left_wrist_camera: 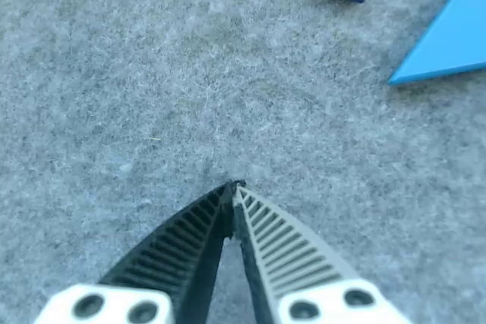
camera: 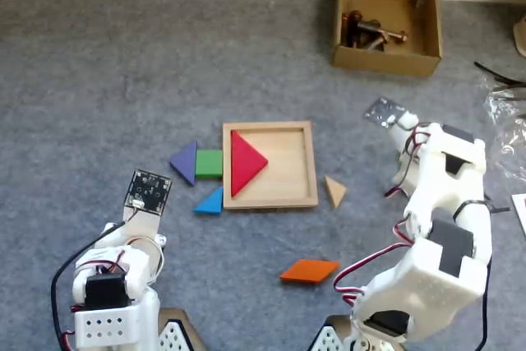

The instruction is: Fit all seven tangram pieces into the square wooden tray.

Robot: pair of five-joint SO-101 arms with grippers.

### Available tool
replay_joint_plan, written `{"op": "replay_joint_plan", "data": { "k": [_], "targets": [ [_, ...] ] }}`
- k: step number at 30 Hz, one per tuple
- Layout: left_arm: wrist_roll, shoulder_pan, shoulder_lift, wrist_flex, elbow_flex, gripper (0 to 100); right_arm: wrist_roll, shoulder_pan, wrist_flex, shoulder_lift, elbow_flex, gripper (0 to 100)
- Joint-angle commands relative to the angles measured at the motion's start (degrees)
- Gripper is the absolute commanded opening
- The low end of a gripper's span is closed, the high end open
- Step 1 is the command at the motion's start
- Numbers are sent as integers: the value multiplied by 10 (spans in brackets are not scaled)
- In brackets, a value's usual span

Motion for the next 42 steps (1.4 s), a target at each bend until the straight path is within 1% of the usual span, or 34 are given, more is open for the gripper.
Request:
{"op": "replay_joint_plan", "data": {
  "k": [1,7,18,23,42],
  "targets": [
    [4,-7,-4,4,12,14,-1,7,-7,-7,1,281],
    [4,-7,-4,4,12,14,2,6,-9,-8,28,281],
    [4,-7,-4,4,12,14,-2,8,-6,-8,29,276],
    [4,-7,-4,4,12,14,-3,4,-8,-9,51,193],
    [4,-7,-4,4,12,14,-3,2,-7,-15,51,188]
  ]
}}
